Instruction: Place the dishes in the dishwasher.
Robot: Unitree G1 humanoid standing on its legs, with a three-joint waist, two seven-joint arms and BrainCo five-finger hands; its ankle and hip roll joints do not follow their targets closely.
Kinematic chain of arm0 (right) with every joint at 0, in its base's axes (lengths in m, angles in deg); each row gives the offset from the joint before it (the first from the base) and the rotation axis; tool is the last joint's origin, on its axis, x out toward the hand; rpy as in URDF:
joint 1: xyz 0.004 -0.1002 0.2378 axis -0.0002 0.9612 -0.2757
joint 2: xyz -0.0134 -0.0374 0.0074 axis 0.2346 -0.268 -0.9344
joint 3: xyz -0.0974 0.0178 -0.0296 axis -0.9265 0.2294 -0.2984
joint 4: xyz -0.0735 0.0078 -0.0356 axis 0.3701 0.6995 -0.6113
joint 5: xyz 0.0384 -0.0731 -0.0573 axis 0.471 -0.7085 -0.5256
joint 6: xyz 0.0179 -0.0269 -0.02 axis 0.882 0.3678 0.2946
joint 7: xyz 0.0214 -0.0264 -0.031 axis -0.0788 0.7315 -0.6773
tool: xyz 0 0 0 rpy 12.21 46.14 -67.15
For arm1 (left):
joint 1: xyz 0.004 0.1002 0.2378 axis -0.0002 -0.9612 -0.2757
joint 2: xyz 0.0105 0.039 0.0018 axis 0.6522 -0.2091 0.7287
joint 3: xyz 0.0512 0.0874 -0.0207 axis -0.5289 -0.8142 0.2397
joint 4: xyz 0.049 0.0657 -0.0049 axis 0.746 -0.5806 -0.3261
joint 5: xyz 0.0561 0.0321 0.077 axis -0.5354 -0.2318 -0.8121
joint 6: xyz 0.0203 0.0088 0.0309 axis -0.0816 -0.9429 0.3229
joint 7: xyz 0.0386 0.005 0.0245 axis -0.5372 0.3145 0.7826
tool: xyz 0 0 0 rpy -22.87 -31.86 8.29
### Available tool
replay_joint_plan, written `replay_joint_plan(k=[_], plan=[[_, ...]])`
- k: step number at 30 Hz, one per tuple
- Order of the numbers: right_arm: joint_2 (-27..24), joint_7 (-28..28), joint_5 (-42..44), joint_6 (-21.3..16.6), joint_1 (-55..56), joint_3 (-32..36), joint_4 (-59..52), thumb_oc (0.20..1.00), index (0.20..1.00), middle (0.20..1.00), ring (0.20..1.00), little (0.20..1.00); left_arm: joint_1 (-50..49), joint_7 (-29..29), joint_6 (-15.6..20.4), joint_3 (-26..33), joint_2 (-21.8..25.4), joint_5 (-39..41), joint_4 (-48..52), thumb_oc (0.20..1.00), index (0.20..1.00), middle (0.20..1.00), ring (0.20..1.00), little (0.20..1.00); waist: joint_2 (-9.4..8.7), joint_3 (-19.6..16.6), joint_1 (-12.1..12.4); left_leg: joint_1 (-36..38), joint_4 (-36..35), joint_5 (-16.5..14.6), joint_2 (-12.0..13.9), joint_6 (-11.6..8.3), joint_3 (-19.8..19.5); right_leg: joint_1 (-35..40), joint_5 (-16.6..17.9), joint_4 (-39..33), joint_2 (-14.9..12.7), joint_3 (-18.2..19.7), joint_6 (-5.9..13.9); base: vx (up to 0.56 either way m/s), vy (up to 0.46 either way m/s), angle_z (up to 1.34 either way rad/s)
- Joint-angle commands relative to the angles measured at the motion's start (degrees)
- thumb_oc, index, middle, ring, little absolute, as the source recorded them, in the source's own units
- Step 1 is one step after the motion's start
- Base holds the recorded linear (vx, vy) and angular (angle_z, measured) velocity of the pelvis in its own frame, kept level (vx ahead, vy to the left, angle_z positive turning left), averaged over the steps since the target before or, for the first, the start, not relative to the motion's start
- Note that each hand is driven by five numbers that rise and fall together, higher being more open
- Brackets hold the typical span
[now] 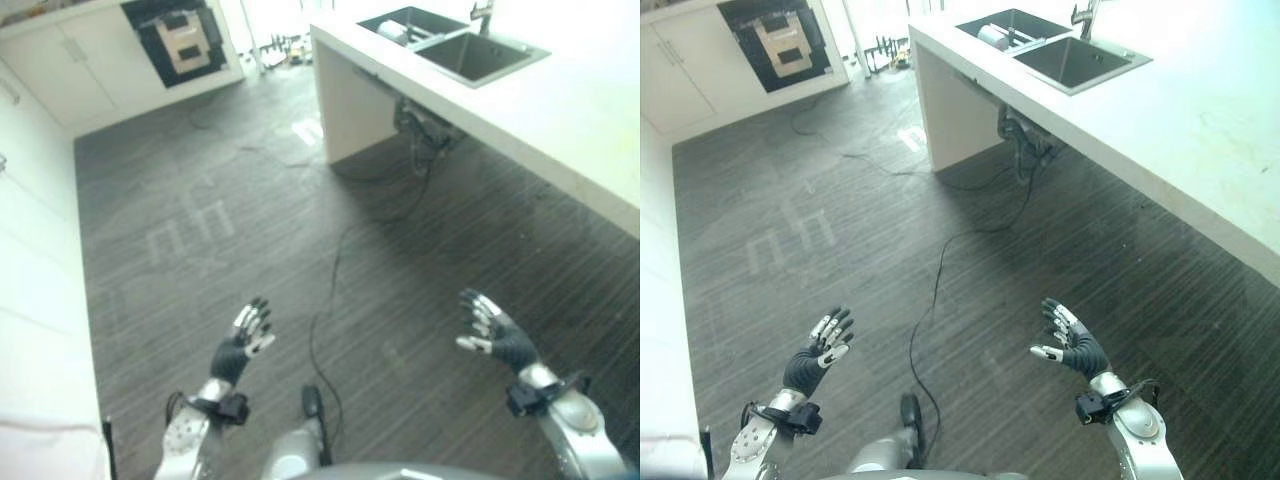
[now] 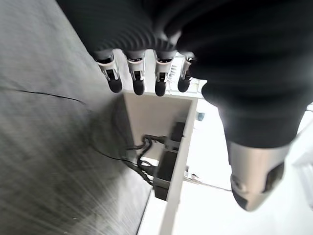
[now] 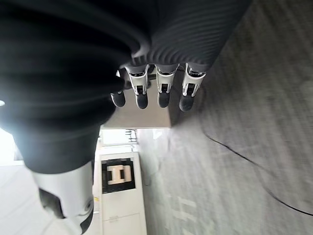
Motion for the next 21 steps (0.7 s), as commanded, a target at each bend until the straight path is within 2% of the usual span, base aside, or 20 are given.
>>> replay_joint_plan(k=[1,3,5,7,8,10,12,13,14,16,17,19,21], plan=[[1.0,-0.2,3.6,-2.7,-0.5,2.5,-4.6,1.000,1.000,1.000,1.000,1.000,1.2,0.5,3.6,3.2,3.3,0.8,6.2,1.000,1.000,1.000,1.000,1.000,-0.41,-3.2,1.7,2.8,0.7,-4.7,4.3,-7.01,-4.7,-8.8,2.5,4.4,-6.6,-5.2,4.71,0.24,0.248,0.22],[2.8,0.8,3.2,-3.4,-1.4,2.5,-5.2,1.000,1.000,1.000,1.000,1.000,2.1,1.6,4.5,3.8,4.2,-1.5,6.7,1.000,1.000,1.000,1.000,1.000,-1.31,-3.7,2.5,3.4,0.7,-5.7,1.8,-4.86,-5.7,-10.1,3.5,9.2,-8.5,-5.6,6.02,0.28,0.347,0.66],[3.9,1.8,2.7,-2.9,-2.2,2.1,-5.2,1.000,1.000,1.000,1.000,1.000,2.0,2.0,4.0,4.2,4.5,-3.0,7.3,1.000,1.000,1.000,1.000,1.000,-1.76,-4.1,3.2,3.5,0.7,-6.2,-0.7,-2.88,-6.8,-12.0,6.3,15.3,-9.4,-4.6,6.42,0.22,0.339,0.54],[4.6,2.3,2.5,-2.5,-2.7,1.7,-4.9,1.000,1.000,1.000,1.000,1.000,2.0,2.3,4.1,4.0,4.7,-3.8,7.4,1.000,1.000,1.000,1.000,1.000,-1.64,-4.3,3.1,3.9,0.7,-6.9,-2.0,-1.57,-7.4,-14.3,8.7,22.0,-9.3,-3.1,6.47,0.15,0.280,0.36],[5.2,2.6,1.9,-2.7,-2.3,1.3,-4.9,1.000,1.000,1.000,1.000,1.000,2.0,2.4,4.0,3.8,4.8,-4.1,7.7,1.000,1.000,1.000,1.000,1.000,-1.30,-4.3,3.0,4.5,0.7,-7.3,-3.1,-0.67,-7.9,-17.0,11.1,28.9,-8.9,-2.4,6.52,0.15,0.293,0.52],[5.2,2.5,1.8,-3.1,-2.0,0.6,-4.7,1.000,1.000,1.000,1.000,1.000,1.3,2.8,4.6,3.5,4.6,-5.3,8.2,1.000,1.000,1.000,1.000,1.000,-0.36,-4.1,3.2,5.5,0.7,-8.3,-3.1,-0.12,-7.8,-21.2,12.5,36.1,-9.6,-4.0,5.97,0.17,0.312,0.34],[4.5,2.0,1.6,-3.0,-2.5,-0.2,-4.2,1.000,1.000,1.000,1.000,1.000,1.5,4.6,4.7,3.1,5.3,-6.4,8.5,1.000,1.000,1.000,1.000,1.000,-0.33,-3.6,2.9,6.5,0.7,-8.8,-3.1,-0.50,-7.5,-24.6,9.4,31.7,-8.7,-7.1,4.62,0.22,0.130,-0.11],[4.0,1.8,1.6,-2.8,-2.4,-0.2,-4.2,1.000,1.000,1.000,1.000,1.000,1.8,4.6,4.3,3.0,5.6,-5.9,8.6,1.000,1.000,1.000,1.000,1.000,-0.86,-3.2,2.5,7.2,0.7,-9.2,-3.4,-0.80,-7.7,-24.5,9.0,26.3,-7.7,-8.5,4.51,0.29,-0.072,-0.20],[3.2,1.3,2.3,-2.9,-2.0,0.4,-4.4,1.000,1.000,1.000,1.000,1.000,2.3,4.7,3.5,3.1,6.0,-5.7,9.0,1.000,1.000,1.000,1.000,1.000,-1.88,-2.7,1.6,8.4,0.7,-10.3,-3.8,-1.10,-7.5,-25.6,10.0,18.8,-7.4,-9.7,5.01,0.29,-0.109,-0.05],[2.4,1.2,3.1,-3.1,-1.9,1.0,-4.1,1.000,1.000,1.000,1.000,1.000,3.1,4.8,2.8,2.6,6.3,-5.5,9.0,1.000,1.000,1.000,1.000,1.000,-2.54,-2.1,0.2,10.2,0.7,-11.5,-3.8,-1.47,-7.3,-27.7,12.3,12.4,-7.3,-10.0,5.84,0.33,-0.121,0.10],[1.9,2.2,3.4,-3.2,-2.5,1.1,-3.5,1.000,1.000,1.000,1.000,1.000,4.3,4.7,2.4,1.5,6.2,-6.1,8.3,1.000,1.000,1.000,1.000,1.000,-2.37,-1.4,-1.3,12.1,0.7,-12.8,-3.5,-1.72,-8.0,-30.3,14.9,8.5,-7.6,-9.4,6.57,0.39,-0.131,0.32],[1.9,3.0,3.6,-3.1,-2.7,1.6,-3.3,1.000,1.000,1.000,1.000,1.000,5.2,4.3,3.0,0.4,6.0,-7.0,7.1,1.000,1.000,1.000,1.000,1.000,-2.15,-0.9,-2.7,14.0,0.7,-14.1,-3.7,-1.49,-9.2,-32.6,17.3,6.2,-8.1,-7.8,7.03,0.39,-0.139,0.88],[2.3,2.8,3.5,-3.4,-2.3,2.2,-3.6,1.000,1.000,1.000,1.000,1.000,5.1,4.3,3.1,0.5,5.8,-7.6,7.3,1.000,1.000,1.000,1.000,1.000,-2.21,-1.0,-3.3,15.6,0.7,-15.5,-4.2,-1.18,-8.7,-32.6,18.7,4.0,-8.8,-9.1,7.53,0.31,-0.148,0.59]])
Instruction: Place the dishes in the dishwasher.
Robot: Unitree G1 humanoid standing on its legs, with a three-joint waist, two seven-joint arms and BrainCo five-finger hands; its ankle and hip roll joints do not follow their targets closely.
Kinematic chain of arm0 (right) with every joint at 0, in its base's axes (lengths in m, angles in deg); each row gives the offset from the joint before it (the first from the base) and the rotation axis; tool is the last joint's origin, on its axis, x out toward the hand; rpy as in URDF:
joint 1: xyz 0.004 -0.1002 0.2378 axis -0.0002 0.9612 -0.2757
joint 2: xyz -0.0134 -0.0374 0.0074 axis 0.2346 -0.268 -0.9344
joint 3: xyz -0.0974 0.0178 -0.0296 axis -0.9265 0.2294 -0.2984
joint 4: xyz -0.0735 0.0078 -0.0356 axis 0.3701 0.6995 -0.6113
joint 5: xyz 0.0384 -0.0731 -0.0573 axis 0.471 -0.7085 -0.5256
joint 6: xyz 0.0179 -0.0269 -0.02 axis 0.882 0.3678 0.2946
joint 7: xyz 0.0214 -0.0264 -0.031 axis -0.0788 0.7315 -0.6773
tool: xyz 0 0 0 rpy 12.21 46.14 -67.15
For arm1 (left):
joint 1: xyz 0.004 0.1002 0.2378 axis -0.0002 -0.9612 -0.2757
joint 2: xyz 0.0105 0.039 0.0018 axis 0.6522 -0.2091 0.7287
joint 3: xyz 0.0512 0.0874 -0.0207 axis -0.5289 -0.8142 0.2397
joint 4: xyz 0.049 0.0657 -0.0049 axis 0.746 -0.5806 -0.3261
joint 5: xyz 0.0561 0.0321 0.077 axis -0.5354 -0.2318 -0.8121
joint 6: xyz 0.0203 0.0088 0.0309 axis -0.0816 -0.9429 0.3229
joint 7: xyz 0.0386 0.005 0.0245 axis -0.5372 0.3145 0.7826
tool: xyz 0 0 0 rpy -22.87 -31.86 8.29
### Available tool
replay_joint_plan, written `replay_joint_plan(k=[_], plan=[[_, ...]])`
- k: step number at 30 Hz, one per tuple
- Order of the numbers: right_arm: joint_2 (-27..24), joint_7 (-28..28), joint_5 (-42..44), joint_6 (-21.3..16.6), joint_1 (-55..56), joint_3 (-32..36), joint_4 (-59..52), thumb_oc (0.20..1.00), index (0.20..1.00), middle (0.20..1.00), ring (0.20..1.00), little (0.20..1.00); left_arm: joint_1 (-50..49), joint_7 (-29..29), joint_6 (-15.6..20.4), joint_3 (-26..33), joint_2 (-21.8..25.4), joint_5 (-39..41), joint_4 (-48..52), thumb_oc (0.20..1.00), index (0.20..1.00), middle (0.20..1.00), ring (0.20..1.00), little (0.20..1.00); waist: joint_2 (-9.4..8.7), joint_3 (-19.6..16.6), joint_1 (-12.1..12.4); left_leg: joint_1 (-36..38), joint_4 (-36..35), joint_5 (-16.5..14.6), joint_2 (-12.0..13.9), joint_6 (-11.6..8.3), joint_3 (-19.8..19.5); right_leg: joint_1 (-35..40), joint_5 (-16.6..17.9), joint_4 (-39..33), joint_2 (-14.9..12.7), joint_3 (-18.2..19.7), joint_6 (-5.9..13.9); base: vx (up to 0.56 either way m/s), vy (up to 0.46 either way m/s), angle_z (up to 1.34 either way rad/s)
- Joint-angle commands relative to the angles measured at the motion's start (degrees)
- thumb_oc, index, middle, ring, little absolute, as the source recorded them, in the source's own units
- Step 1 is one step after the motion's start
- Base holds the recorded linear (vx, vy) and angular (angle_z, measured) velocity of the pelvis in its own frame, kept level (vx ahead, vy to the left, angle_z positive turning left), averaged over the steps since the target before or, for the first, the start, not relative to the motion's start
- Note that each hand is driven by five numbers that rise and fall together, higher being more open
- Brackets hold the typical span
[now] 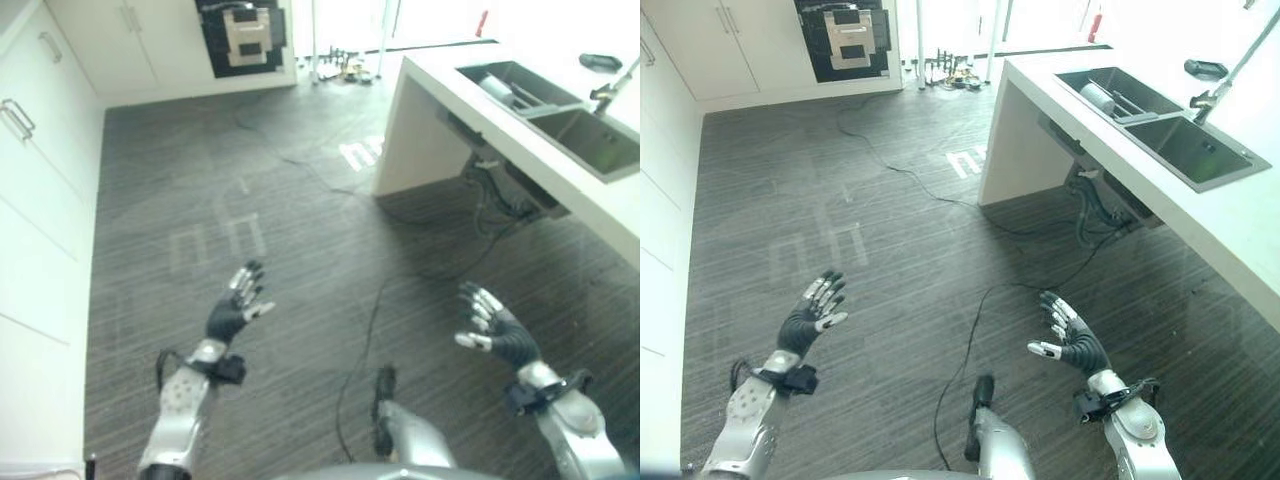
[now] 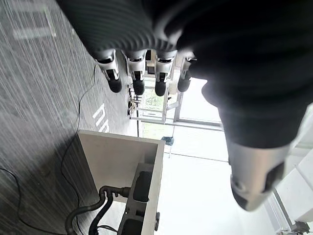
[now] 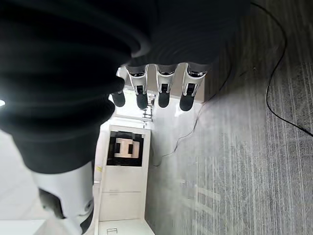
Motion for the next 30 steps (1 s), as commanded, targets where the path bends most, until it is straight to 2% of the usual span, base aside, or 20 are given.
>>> replay_joint_plan(k=[1,3,6,8,9,12,13,14,16,17,18,19,20,21,22,23,25,27,28,30], plan=[[0.3,0.6,3.3,-3.6,-3.1,1.9,-3.7,1.000,1.000,1.000,1.000,1.000,-2.5,0.1,3.2,2.4,2.7,-2.7,7.4,1.000,1.000,1.000,1.000,1.000,-0.29,1.3,0.2,-1.3,0.2,-2.5,4.9,-5.62,5.5,8.5,6.6,1.7,-2.8,-0.8,3.66,0.25,-0.180,0.32],[0.7,1.9,2.6,-4.0,-3.8,1.1,-3.7,1.000,1.000,1.000,1.000,1.000,-2.4,0.3,2.2,2.5,2.4,-2.1,7.6,1.000,1.000,1.000,1.000,1.000,0.10,0.0,-0.6,0.3,0.2,-3.4,5.0,-5.49,6.3,10.8,6.8,1.7,-2.5,0.8,3.49,0.36,-0.304,0.35],[0.7,2.9,1.6,-4.3,-5.1,0.5,-4.2,1.000,1.000,1.000,1.000,1.000,-2.3,0.8,0.9,2.1,2.2,-1.8,8.3,1.000,1.000,1.000,1.000,1.000,0.56,-1.3,-1.2,2.5,0.5,-4.5,5.6,-6.14,7.5,13.1,6.4,0.7,-1.8,0.3,3.07,0.29,-0.267,-0.03],[0.2,3.0,0.4,-4.7,-5.8,0.3,-4.5,1.000,1.000,1.000,1.000,1.000,-1.9,2.0,1.5,1.8,2.0,-1.3,8.6,1.000,1.000,1.000,1.000,1.000,0.75,-2.0,-1.6,3.4,2.1,-5.4,6.4,-6.83,9.2,14.2,5.4,0.9,-1.6,-0.8,2.33,0.22,-0.238,-0.23],[-0.7,3.0,0.0,-5.0,-6.0,0.6,-4.8,1.000,1.000,1.000,1.000,1.000,-1.7,3.7,2.6,1.8,2.0,-1.4,9.1,1.000,1.000,1.000,1.000,1.000,1.04,-2.4,-2.0,3.2,4.5,-4.0,7.6,-7.90,10.1,15.0,4.2,1.1,-0.9,-1.3,1.19,0.22,-0.294,-0.07],[-2.5,2.8,0.8,-5.8,-6.0,1.4,-5.5,1.000,1.000,1.000,1.000,1.000,-0.9,5.4,3.9,1.0,2.1,-3.0,8.8,1.000,1.000,1.000,1.000,1.000,1.35,-2.8,-2.5,0.8,13.7,1.6,9.8,-11.05,9.7,16.8,2.1,0.6,0.9,-1.5,-1.21,0.15,-0.267,-0.16],[-3.2,2.3,1.6,-6.2,-5.9,2.2,-5.8,1.000,1.000,1.000,1.000,1.000,-0.7,5.4,4.9,0.6,1.8,-4.0,9.0,1.000,1.000,1.000,1.000,1.000,1.06,-2.7,-2.3,-2.0,20.9,5.3,10.3,-12.86,8.6,18.1,1.2,-0.1,1.5,-1.0,-2.46,0.15,-0.281,-0.16],[-3.7,2.1,1.9,-6.4,-5.9,2.5,-6.0,1.000,1.000,1.000,1.000,1.000,-0.7,5.7,5.7,0.2,1.5,-4.9,9.1,1.000,1.000,1.000,1.000,1.000,0.70,-2.3,-1.9,-5.5,29.0,6.6,10.0,-13.93,7.2,19.4,0.4,-0.4,1.8,-0.2,-3.46,0.16,-0.284,-0.25],[-4.1,1.7,1.7,-7.3,-5.9,2.5,-5.8,1.000,1.000,1.000,1.000,1.000,-1.4,6.3,6.7,-0.2,1.2,-5.7,9.6,1.000,1.000,1.000,1.000,1.000,-0.73,-1.7,-1.2,-12.3,40.5,7.9,7.9,-14.01,5.0,20.4,-0.8,0.1,0.8,1.7,-4.77,0.15,-0.197,-0.60],[-4.2,1.8,1.3,-7.6,-5.9,2.6,-5.7,1.000,1.000,1.000,1.000,1.000,-2.0,6.2,6.9,-0.1,0.9,-5.7,9.7,1.000,1.000,1.000,1.000,1.000,-1.58,-0.9,-0.6,-17.4,44.8,6.7,8.1,-12.93,5.2,21.6,-1.7,0.5,0.5,2.6,-5.25,0.17,-0.131,-0.99],[-4.5,1.9,1.5,-7.6,-6.1,2.7,-5.4,1.000,1.000,1.000,1.000,1.000,-2.3,5.9,6.8,0.3,0.8,-5.4,9.7,1.000,1.000,1.000,1.000,1.000,-1.55,-0.1,0.2,-20.6,44.0,5.2,9.0,-11.68,5.9,22.5,-2.3,0.7,0.9,3.5,-5.21,0.22,-0.061,-0.83],[-4.7,2.1,1.9,-7.1,-6.5,2.8,-5.7,1.000,1.000,1.000,1.000,1.000,-2.9,5.3,6.9,0.9,0.7,-5.2,10.0,1.000,1.000,1.000,1.000,1.000,-1.31,0.5,0.9,-21.3,38.0,4.4,10.0,-10.68,7.1,23.3,-3.0,0.7,1.6,4.6,-4.81,0.21,0.045,-0.49],[-4.6,2.0,2.2,-6.9,-6.5,2.9,-5.9,1.000,1.000,1.000,1.000,1.000,-3.5,4.9,7.2,1.3,0.8,-5.1,10.2,1.000,1.000,1.000,1.000,1.000,-1.13,0.7,1.2,-20.3,33.8,4.3,10.6,-10.52,8.1,23.7,-3.3,0.6,1.9,5.1,-4.45,0.28,0.143,-0.61],[-4.4,1.7,2.1,-7.0,-6.3,3.0,-6.2,1.000,1.000,1.000,1.000,1.000,-4.4,4.4,8.1,2.1,0.9,-4.6,10.3,1.000,1.000,1.000,1.000,1.000,-0.36,0.8,1.5,-18.4,24.3,4.9,11.5,-10.71,8.9,24.3,-3.9,0.4,2.7,6.1,-3.64,0.26,0.172,-0.94],[-4.2,1.6,1.7,-7.2,-6.1,3.0,-6.3,1.000,1.000,1.000,1.000,1.000,-4.9,4.3,8.5,2.5,1.0,-4.3,10.2,1.000,1.000,1.000,1.000,1.000,0.31,0.9,1.9,-17.7,17.8,6.1,12.1,-11.24,8.6,25.0,-4.3,0.0,3.3,7.0,-3.14,0.46,0.328,-0.90],[-4.2,1.0,0.8,-7.4,-5.1,3.2,-7.3,1.000,1.000,1.000,1.000,1.000,-6.2,4.3,9.0,3.8,0.7,-2.1,10.3,1.000,1.000,1.000,1.000,1.000,1.20,0.9,3.2,-16.4,4.4,9.6,13.1,-13.07,6.4,27.8,-5.4,-1.8,4.2,9.6,-2.05,0.46,0.333,-0.67],[-5.2,0.5,1.7,-6.9,-4.5,4.1,-8.7,1.000,1.000,1.000,1.000,1.000,-7.0,4.0,11.0,4.5,-0.7,-1.4,10.2,1.000,1.000,1.000,1.000,1.000,1.73,1.1,4.6,-18.6,1.6,12.7,14.8,-14.66,4.4,30.8,-7.9,-2.3,4.7,11.6,-2.11,0.47,0.408,-0.75],[-6.1,-0.9,3.9,-4.5,-5.2,5.2,-10.4,1.000,1.000,1.000,1.000,1.000,-6.9,5.6,12.1,4.7,-0.8,-2.8,10.9,1.000,1.000,1.000,1.000,1.000,1.81,0.7,5.0,-18.0,0.5,11.5,15.6,-14.24,3.2,31.8,-8.7,-2.2,3.2,11.2,-1.40,0.38,0.459,-1.07],[-5.8,-0.7,4.3,-3.9,-4.5,6.0,-10.9,1.000,1.000,1.000,1.000,1.000,-6.1,5.8,11.2,4.8,-0.3,-2.6,10.8,1.000,1.000,1.000,1.000,1.000,1.77,0.3,4.5,-16.8,0.3,10.7,15.6,-13.85,4.7,32.2,-8.9,-1.7,2.3,10.3,-0.72,0.29,0.401,-0.90],[-5.1,0.0,4.7,-3.7,-3.4,6.7,-11.8,1.000,1.000,1.000,1.000,1.000,-5.0,5.7,10.0,4.9,0.5,-2.2,10.8,1.000,1.000,1.000,1.000,1.000,1.42,-0.4,4.3,-15.3,0.2,9.4,14.6,-12.98,4.3,32.3,-9.2,-0.6,1.2,9.7,0.22,0.19,0.277,-0.94]])
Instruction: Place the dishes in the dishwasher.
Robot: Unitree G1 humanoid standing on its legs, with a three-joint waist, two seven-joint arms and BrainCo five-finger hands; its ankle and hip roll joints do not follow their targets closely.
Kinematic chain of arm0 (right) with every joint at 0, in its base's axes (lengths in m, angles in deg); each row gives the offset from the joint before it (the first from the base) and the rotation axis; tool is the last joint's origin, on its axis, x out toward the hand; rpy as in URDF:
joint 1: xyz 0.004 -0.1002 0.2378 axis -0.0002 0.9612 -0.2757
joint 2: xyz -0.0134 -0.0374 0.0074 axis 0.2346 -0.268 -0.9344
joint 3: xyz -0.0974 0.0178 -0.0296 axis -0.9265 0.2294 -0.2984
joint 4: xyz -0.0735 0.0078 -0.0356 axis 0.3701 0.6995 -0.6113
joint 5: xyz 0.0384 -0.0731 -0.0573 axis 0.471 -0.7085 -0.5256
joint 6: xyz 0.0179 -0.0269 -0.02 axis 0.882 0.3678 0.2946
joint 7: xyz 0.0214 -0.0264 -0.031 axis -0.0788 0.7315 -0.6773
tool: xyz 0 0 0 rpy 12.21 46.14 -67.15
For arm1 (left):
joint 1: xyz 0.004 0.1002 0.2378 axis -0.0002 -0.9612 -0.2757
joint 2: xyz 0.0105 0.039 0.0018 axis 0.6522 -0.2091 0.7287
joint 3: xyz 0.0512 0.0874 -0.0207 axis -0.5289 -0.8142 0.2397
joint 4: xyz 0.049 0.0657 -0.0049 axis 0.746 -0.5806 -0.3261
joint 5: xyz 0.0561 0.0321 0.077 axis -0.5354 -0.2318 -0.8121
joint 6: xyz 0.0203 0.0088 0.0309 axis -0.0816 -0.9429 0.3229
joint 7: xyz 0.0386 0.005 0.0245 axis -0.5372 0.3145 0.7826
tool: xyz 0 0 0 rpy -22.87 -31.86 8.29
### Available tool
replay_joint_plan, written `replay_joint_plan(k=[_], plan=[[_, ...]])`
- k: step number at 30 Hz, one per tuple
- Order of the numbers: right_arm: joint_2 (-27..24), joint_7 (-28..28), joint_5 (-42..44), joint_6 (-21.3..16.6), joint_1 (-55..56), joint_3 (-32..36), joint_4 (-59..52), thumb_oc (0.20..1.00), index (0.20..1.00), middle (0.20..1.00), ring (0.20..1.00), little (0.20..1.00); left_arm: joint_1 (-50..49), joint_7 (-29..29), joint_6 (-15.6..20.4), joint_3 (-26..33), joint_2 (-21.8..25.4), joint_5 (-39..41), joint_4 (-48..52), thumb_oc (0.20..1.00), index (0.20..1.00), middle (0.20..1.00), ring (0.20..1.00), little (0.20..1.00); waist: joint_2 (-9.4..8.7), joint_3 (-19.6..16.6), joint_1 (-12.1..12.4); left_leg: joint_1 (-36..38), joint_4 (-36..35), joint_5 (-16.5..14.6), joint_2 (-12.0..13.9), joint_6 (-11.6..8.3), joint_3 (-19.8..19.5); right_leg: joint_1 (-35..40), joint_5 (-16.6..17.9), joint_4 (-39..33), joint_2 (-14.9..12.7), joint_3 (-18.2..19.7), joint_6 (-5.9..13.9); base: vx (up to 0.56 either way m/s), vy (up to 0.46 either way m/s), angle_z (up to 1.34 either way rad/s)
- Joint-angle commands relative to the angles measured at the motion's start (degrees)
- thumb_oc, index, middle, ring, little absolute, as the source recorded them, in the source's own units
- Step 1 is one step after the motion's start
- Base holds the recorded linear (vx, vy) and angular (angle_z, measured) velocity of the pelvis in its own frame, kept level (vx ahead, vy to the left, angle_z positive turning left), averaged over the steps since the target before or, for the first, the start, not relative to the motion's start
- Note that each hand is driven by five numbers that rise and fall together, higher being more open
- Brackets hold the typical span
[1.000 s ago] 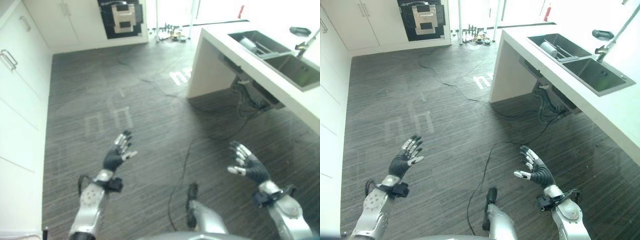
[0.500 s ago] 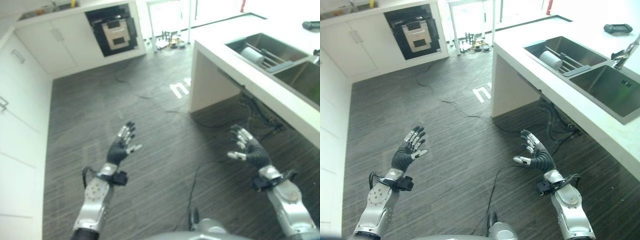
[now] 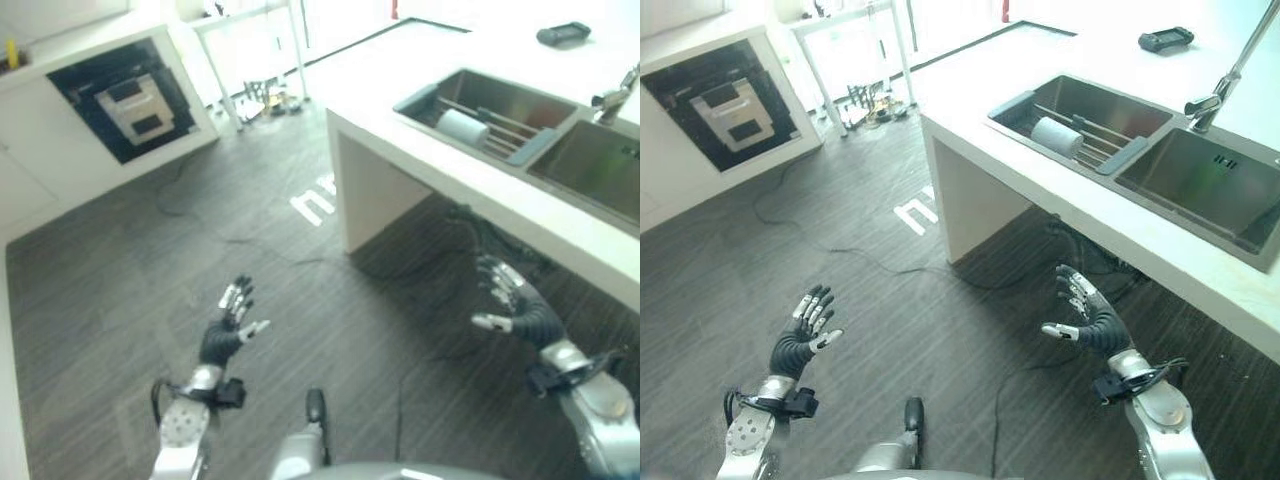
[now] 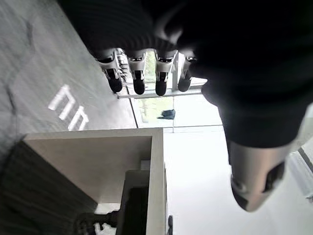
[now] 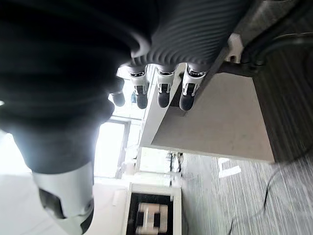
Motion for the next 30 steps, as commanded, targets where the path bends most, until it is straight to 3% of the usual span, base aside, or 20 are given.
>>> replay_joint_plan(k=[1,3,6,10,12,15,17,19,20,24,26,29,30], plan=[[0.9,0.9,4.6,-2.0,-0.6,3.0,-4.4,1.000,1.000,1.000,1.000,1.000,2.7,-0.4,2.5,2.1,3.3,1.1,6.1,1.000,1.000,1.000,1.000,1.000,0.12,-3.3,0.6,2.6,0.7,-8.1,4.3,-5.43,-2.5,-7.2,2.6,-1.6,2.7,-6.9,0.11,0.21,0.335,-0.37],[2.6,1.3,4.3,-2.6,0.3,3.3,-5.0,1.000,1.000,1.000,1.000,1.000,2.8,-0.3,2.0,2.4,3.6,-0.1,6.5,1.000,1.000,1.000,1.000,1.000,-0.37,-3.5,0.7,3.0,0.7,-8.7,3.4,-4.42,-2.4,-7.8,2.2,0.5,1.8,-6.9,0.71,0.16,0.277,0.06],[5.5,3.5,4.3,-3.5,0.9,2.5,-5.6,1.000,1.000,1.000,1.000,1.000,2.7,2.3,0.7,3.2,3.8,0.0,6.2,1.000,1.000,1.000,1.000,1.000,-1.58,-3.4,0.8,3.8,0.9,-10.0,0.8,-1.20,-1.7,-11.6,5.4,9.0,-0.2,-7.0,2.10,0.12,0.286,0.08],[7.0,5.6,3.3,-4.9,0.8,1.2,-5.8,1.000,1.000,1.000,1.000,1.000,2.5,4.4,1.2,2.9,4.1,-1.8,7.9,1.000,1.000,1.000,1.000,1.000,-1.47,-3.4,1.0,4.7,1.3,-11.4,-1.9,1.25,-3.1,-15.8,7.5,18.8,1.4,-5.7,1.29,0.10,0.229,-0.04],[6.6,6.0,3.3,-5.4,0.7,0.5,-5.7,1.000,1.000,1.000,1.000,1.000,2.3,6.7,1.4,3.1,4.7,-2.5,8.5,1.000,1.000,1.000,1.000,1.000,-1.11,-3.2,1.0,5.9,0.9,-12.4,-2.3,1.59,-2.1,-19.6,8.1,22.2,2.0,-8.5,0.94,0.09,0.156,-0.24],[5.1,6.6,4.3,-5.6,-0.3,0.5,-5.1,1.000,1.000,1.000,1.000,1.000,3.2,8.3,0.8,3.9,5.3,-1.5,9.3,1.000,1.000,1.000,1.000,1.000,-1.42,-2.9,0.8,7.2,0.7,-13.3,-2.0,1.03,-0.1,-21.3,6.7,15.7,2.8,-13.3,0.41,0.14,0.004,-0.73],[4.0,6.3,5.7,-6.0,-2.2,0.6,-4.5,1.000,1.000,1.000,1.000,1.000,4.2,13.0,0.1,3.7,5.6,-6.6,9.3,1.000,1.000,1.000,1.000,1.000,-2.18,-2.5,0.2,9.4,0.7,-15.2,-2.3,0.29,2.0,-23.1,10.2,7.5,1.7,-17.8,1.01,0.23,-0.105,-0.99],[3.1,6.2,6.4,-5.7,-3.6,0.5,-4.7,1.000,1.000,1.000,1.000,1.000,5.0,15.8,-0.6,3.4,6.2,-8.8,9.1,1.000,1.000,1.000,1.000,1.000,-2.44,-2.4,-0.2,10.7,0.7,-16.3,-2.3,-0.21,3.7,-24.6,13.4,4.0,0.1,-20.4,1.76,0.21,-0.176,-0.85],[3.1,6.0,6.2,-6.2,-4.3,0.2,-5.0,1.000,1.000,1.000,1.000,1.000,5.7,17.0,-1.2,3.6,6.2,-10.5,9.6,1.000,1.000,1.000,1.000,1.000,-2.31,-2.4,-0.7,11.9,0.7,-17.1,-2.2,-0.27,4.4,-26.0,15.4,2.8,-1.1,-21.0,2.12,0.24,-0.252,-0.43],[3.6,7.2,5.6,-7.5,-4.6,-0.2,-5.5,1.000,1.000,1.000,1.000,1.000,7.1,17.3,-1.7,3.1,6.0,-10.0,9.5,1.000,1.000,1.000,1.000,1.000,-2.25,-3.2,-1.7,13.1,0.7,-18.3,-2.2,-0.13,5.3,-24.7,15.7,0.1,-0.7,-19.7,2.19,0.23,-0.251,-0.09],[3.9,8.7,4.7,-7.4,-6.2,-1.1,-5.3,1.000,1.000,1.000,1.000,1.000,8.4,14.9,-2.6,2.6,4.6,-0.7,9.8,1.000,1.000,1.000,1.000,1.000,-1.70,-3.9,-2.2,14.7,0.7,-19.0,-1.4,-0.31,6.8,-22.8,14.9,-1.2,0.1,-19.9,2.10,0.25,-0.291,0.14],[3.1,10.1,2.7,-6.7,-7.2,-1.5,-6.1,1.000,1.000,1.000,1.000,1.000,9.2,11.1,2.4,0.5,2.1,4.7,11.6,1.000,1.000,1.000,1.000,1.000,-1.23,-4.7,-3.9,15.7,6.7,-19.9,0.5,-2.06,9.4,-21.0,13.1,-1.1,1.2,-20.7,-0.60,0.32,-0.429,-0.16],[2.5,9.9,3.1,-6.6,-6.9,-0.7,-6.3,1.000,1.000,1.000,1.000,1.000,9.1,10.2,3.8,0.2,2.0,4.2,11.9,1.000,1.000,1.000,1.000,1.000,-0.79,-4.7,-4.4,15.2,10.7,-18.5,2.0,-3.34,10.1,-20.3,12.2,-1.2,2.0,-20.9,-1.59,0.23,-0.305,-0.48]])
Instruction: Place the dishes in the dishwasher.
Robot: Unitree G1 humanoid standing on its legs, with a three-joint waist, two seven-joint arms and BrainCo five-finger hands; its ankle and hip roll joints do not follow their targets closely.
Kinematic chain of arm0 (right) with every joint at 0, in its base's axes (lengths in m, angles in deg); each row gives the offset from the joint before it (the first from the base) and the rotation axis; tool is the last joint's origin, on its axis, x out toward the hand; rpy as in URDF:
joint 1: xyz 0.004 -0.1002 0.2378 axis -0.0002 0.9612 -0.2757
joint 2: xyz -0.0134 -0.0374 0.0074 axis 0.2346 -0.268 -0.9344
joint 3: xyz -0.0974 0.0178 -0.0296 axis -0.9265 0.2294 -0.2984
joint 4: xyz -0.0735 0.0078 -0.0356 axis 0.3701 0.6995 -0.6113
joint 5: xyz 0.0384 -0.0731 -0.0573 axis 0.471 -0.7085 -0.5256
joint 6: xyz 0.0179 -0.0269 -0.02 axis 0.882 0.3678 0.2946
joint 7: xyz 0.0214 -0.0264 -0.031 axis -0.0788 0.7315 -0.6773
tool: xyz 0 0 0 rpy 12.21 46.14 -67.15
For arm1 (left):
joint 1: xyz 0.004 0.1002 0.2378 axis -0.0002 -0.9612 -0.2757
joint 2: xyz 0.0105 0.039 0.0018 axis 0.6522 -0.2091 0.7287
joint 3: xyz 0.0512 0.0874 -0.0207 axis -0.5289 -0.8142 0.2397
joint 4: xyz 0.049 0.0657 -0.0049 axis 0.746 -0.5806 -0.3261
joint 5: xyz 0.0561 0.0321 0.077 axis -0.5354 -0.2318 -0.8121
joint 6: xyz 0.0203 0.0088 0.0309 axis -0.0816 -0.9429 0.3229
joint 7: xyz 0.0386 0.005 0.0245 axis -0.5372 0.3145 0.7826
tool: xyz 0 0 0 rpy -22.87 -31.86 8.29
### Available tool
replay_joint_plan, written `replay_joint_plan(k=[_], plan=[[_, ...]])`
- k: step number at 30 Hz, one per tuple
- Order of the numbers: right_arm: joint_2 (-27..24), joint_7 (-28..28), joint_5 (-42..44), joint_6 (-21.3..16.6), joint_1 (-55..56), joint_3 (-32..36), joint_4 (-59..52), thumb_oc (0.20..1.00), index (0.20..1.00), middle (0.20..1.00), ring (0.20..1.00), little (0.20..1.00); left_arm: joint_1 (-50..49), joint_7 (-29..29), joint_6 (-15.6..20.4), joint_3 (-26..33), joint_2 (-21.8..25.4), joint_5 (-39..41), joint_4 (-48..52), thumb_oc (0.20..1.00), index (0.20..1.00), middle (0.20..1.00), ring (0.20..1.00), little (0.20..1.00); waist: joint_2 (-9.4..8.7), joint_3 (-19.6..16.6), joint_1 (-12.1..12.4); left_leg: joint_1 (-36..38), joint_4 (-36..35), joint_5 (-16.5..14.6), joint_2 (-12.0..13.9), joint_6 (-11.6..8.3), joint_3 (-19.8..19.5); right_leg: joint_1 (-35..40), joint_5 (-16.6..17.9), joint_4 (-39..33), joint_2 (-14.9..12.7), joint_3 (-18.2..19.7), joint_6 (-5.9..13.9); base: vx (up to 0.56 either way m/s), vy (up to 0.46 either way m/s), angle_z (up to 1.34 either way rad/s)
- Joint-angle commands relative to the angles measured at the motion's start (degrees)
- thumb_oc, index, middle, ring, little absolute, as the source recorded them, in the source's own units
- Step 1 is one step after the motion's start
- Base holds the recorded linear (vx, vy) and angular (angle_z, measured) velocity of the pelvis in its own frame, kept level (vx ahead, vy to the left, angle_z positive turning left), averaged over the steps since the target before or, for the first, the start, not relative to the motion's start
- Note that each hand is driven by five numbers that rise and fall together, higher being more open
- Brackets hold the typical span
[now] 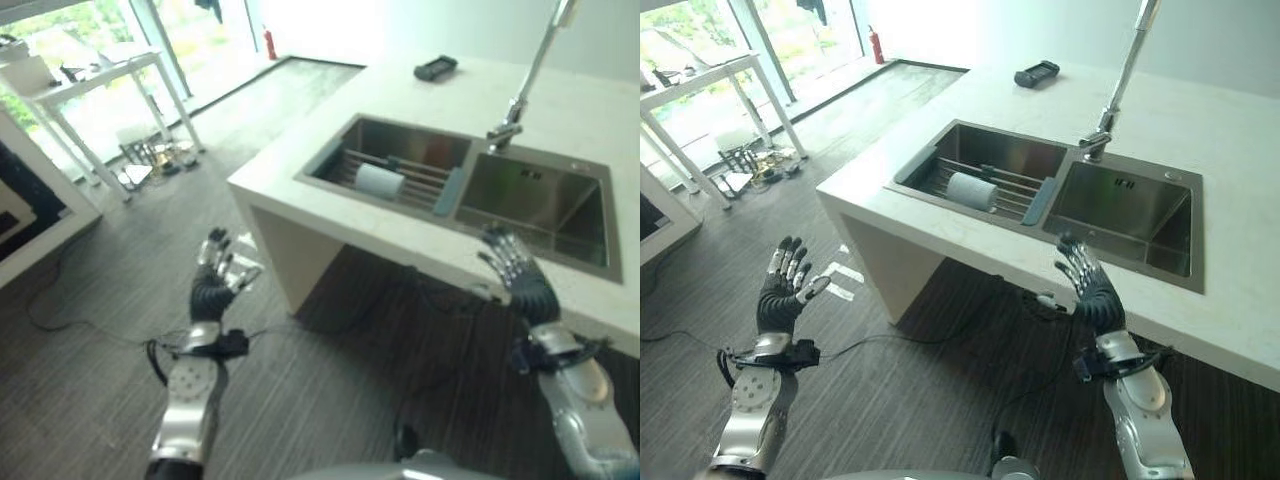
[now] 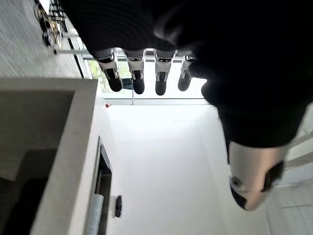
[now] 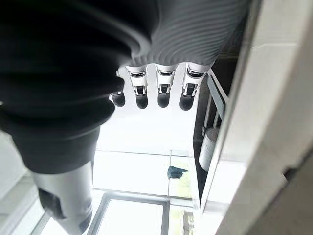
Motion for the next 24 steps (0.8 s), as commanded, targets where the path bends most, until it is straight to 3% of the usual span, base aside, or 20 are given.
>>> replay_joint_plan(k=[1,2,3,6,8,9,11,12,13,14,16,17,20,21,24], plan=[[-1.6,0.8,0.4,-3.2,-0.1,2.9,-4.8,1.000,1.000,1.000,1.000,1.000,0.8,-3.5,8.4,2.8,6.3,1.5,4.7,1.000,1.000,1.000,1.000,1.000,-3.60,0.6,-1.6,-1.1,5.3,-4.7,-5.7,-0.31,0.7,1.2,0.8,-0.9,-4.2,0.6,4.64,0.18,-0.286,-0.60],[-2.3,0.4,0.9,-3.0,0.1,4.0,-5.1,1.000,1.000,1.000,1.000,1.000,0.6,-4.9,9.6,3.0,6.6,2.3,6.0,1.000,1.000,1.000,1.000,1.000,-3.91,0.9,-1.5,-3.8,14.8,-1.7,-4.7,-2.32,-0.8,2.3,0.1,-1.5,-3.8,1.1,3.23,0.20,-0.274,-0.41],[-2.6,-0.2,1.2,-3.1,0.3,4.2,-5.2,1.000,1.000,1.000,1.000,1.000,0.1,-5.8,10.5,3.5,6.5,3.5,7.1,1.000,1.000,1.000,1.000,1.000,-4.21,1.4,-0.9,-6.9,21.8,-0.3,-5.4,-3.02,-3.1,3.4,-0.6,-1.8,-3.7,2.0,2.35,0.19,-0.230,-0.25],[-2.4,-0.7,0.2,-3.0,0.2,4.0,-5.4,1.000,1.000,1.000,1.000,1.000,-0.5,-6.6,12.2,4.7,6.1,4.7,8.6,1.000,1.000,1.000,1.000,1.000,-5.06,2.5,0.3,-13.8,26.3,-1.2,-6.5,-1.65,-5.5,4.9,-1.4,-1.8,-4.4,4.3,2.10,0.18,-0.045,-0.41],[-2.4,-0.4,-0.1,-2.2,-0.4,3.7,-5.5,1.000,1.000,1.000,1.000,1.000,-0.6,-7.7,12.1,5.8,6.0,6.1,9.7,1.000,1.000,1.000,1.000,1.000,-4.92,3.1,1.1,-14.6,22.2,-2.6,-6.4,-0.49,-5.2,5.7,-1.9,-1.8,-4.3,6.0,2.63,0.19,0.131,-0.96],[-2.4,-0.7,0.0,-1.7,-0.7,3.9,-5.7,1.000,1.000,1.000,1.000,1.000,-1.3,-9.0,12.3,7.0,6.3,7.6,11.0,1.000,1.000,1.000,1.000,1.000,-4.19,3.1,1.3,-13.1,14.5,-2.5,-5.3,-0.39,-5.1,6.1,-2.4,-2.0,-3.9,7.3,3.44,0.27,0.274,-1.12],[-2.2,-1.5,-0.3,-1.7,-0.2,4.3,-6.0,1.000,1.000,1.000,1.000,1.000,-2.5,-10.5,12.4,8.5,6.7,9.9,11.9,1.000,1.000,1.000,1.000,1.000,-2.80,2.8,1.9,-11.1,1.1,-0.2,-4.2,-1.55,-6.8,7.2,-2.9,-3.0,-3.1,9.3,4.78,0.36,0.347,-0.68],[-2.4,-2.5,-0.4,-1.3,0.4,4.5,-6.8,1.000,1.000,1.000,1.000,1.000,-3.6,-10.7,12.5,9.7,6.5,11.1,12.6,1.000,1.000,1.000,1.000,1.000,-2.02,2.9,2.9,-10.9,-5.7,2.9,-3.4,-3.00,-10.3,8.9,-3.8,-3.8,-2.6,11.5,5.34,0.30,0.273,-0.53],[-2.5,-2.5,-0.5,-1.1,0.5,4.5,-7.0,1.000,1.000,1.000,1.000,1.000,-3.8,-10.9,12.5,9.8,6.5,11.3,12.8,1.000,1.000,1.000,1.000,1.000,-1.93,3.1,3.1,-10.6,-6.6,3.4,-3.3,-3.17,-10.7,9.3,-4.0,-3.9,-2.5,12.0,5.39,0.36,0.411,-0.71],[-3.2,-2.7,-0.5,-0.3,0.6,4.5,-8.1,1.000,1.000,1.000,1.000,1.000,-4.4,-10.6,14.0,10.7,5.8,11.6,13.3,1.000,1.000,1.000,1.000,1.000,-1.54,3.4,4.5,-12.8,-7.2,4.6,-2.9,-3.94,-14.6,11.0,-5.3,-4.3,-2.6,13.6,5.53,0.24,0.353,-0.90],[-3.5,-2.1,-0.3,0.8,0.6,4.5,-9.1,1.000,1.000,1.000,1.000,1.000,-4.5,-11.0,14.9,11.5,5.6,12.4,13.8,1.000,1.000,1.000,1.000,1.000,-1.35,3.3,4.7,-12.3,-7.7,4.4,-1.8,-3.83,-14.1,11.9,-5.7,-4.2,-4.2,12.7,6.27,0.25,0.527,-1.10],[-2.9,-2.8,0.6,1.2,2.3,5.7,-10.0,1.000,1.000,1.000,1.000,1.000,-3.8,-12.8,12.2,12.1,5.8,14.9,14.1,1.000,1.000,1.000,1.000,1.000,-1.52,2.8,3.8,-11.2,-7.8,3.5,-1.5,-3.47,-12.6,12.1,-5.5,-3.8,-5.6,11.6,7.36,0.23,0.598,-0.77],[-1.1,-3.1,1.1,1.5,5.2,7.3,-12.3,1.000,1.000,1.000,1.000,1.000,-2.0,-15.1,10.3,12.3,6.7,16.1,15.1,1.000,1.000,1.000,1.000,1.000,-2.17,2.2,2.9,-9.4,-7.8,1.9,-3.0,-2.09,-11.9,10.9,-5.2,-1.1,-8.2,11.1,9.49,0.15,0.437,-0.17],[0.0,-2.7,0.8,1.2,5.6,8.1,-12.3,1.000,1.000,1.000,1.000,1.000,-0.8,-16.8,8.7,12.5,7.4,15.1,16.3,1.000,1.000,1.000,1.000,1.000,-2.79,2.2,2.6,-8.7,-7.8,0.7,-4.6,-0.70,-11.5,9.7,-4.4,0.5,-10.3,10.6,10.58,0.11,0.427,0.28],[0.6,-3.6,0.4,1.7,4.7,8.2,-12.0,1.000,1.000,1.000,1.000,1.000,-0.3,-16.9,6.6,13.1,9.2,11.2,17.5,1.000,1.000,1.000,1.000,1.000,-3.05,2.1,3.3,-8.6,-7.8,-0.1,-6.7,1.04,-11.7,9.2,-3.7,1.9,-11.4,10.8,10.48,0.07,0.363,0.24]])
